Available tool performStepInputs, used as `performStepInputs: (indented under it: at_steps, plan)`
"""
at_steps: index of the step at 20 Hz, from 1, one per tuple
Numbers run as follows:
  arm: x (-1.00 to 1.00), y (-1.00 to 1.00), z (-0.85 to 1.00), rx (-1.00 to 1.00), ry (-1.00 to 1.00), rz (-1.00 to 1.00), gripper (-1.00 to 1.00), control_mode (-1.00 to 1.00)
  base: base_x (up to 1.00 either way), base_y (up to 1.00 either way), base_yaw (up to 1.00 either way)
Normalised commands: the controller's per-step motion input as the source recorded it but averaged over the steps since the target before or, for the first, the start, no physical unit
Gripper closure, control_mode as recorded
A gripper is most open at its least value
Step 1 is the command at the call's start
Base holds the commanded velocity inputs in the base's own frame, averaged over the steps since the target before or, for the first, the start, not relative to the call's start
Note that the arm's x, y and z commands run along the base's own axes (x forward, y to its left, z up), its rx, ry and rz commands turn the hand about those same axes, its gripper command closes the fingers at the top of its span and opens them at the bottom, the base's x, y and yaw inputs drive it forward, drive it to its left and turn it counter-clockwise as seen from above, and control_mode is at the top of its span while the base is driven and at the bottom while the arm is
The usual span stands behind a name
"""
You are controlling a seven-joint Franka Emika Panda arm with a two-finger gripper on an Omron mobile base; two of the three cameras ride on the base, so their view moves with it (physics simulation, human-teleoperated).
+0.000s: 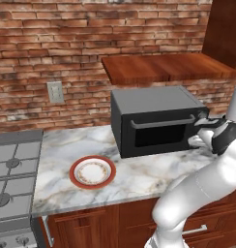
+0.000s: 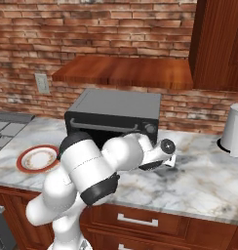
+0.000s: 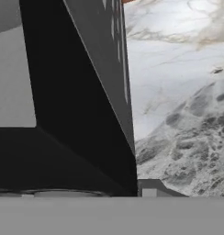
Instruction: Pick up the bagel from the plate, place it on the toaster oven rack, close the door, and set the timer.
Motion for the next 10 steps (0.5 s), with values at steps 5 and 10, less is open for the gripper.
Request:
performStepInputs:
  at_steps: [5, 10]
  plan:
    - [0.00, -0.91, 0.00, 0.33, 0.00, 0.11, 1.00, -1.00, 0.00, 0.00, 0.00]
    - [0.00, -0.92, 0.00, 0.31, 0.00, 0.12, 1.00, -1.00, 0.00, 0.00, 0.00]
